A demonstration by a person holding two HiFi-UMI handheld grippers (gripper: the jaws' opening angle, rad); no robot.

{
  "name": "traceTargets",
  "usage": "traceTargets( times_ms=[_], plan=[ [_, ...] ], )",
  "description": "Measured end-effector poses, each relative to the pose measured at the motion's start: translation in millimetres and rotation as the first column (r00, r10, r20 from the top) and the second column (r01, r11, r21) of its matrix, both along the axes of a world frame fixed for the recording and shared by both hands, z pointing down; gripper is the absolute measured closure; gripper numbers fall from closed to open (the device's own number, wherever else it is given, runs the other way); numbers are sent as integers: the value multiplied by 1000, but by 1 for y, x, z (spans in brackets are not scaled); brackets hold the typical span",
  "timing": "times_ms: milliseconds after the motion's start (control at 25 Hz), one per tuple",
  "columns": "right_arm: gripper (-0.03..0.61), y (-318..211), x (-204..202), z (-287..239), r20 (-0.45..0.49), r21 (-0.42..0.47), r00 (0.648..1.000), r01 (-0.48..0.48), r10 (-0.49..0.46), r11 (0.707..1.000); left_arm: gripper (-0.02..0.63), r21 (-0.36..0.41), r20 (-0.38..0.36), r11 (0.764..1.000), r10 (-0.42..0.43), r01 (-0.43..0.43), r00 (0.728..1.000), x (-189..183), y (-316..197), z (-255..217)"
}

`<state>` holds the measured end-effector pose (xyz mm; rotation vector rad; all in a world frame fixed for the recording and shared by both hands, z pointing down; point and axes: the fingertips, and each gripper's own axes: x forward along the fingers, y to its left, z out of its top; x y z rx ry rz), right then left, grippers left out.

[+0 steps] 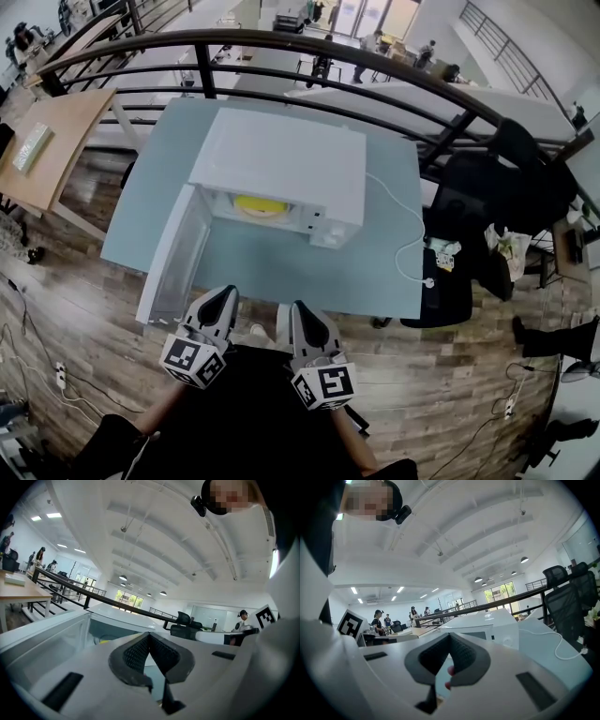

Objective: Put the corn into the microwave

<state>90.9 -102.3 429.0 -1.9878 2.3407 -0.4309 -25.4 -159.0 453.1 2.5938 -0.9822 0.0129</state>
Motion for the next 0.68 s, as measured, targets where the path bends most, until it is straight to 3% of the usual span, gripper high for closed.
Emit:
traceTargets(
  times_ms=[680],
  plan=[
    [569, -3, 7, 8, -5, -19, 1000, -4, 4, 1000, 611, -22, -5, 1000, -3, 3, 1000, 7, -4, 9]
  ],
)
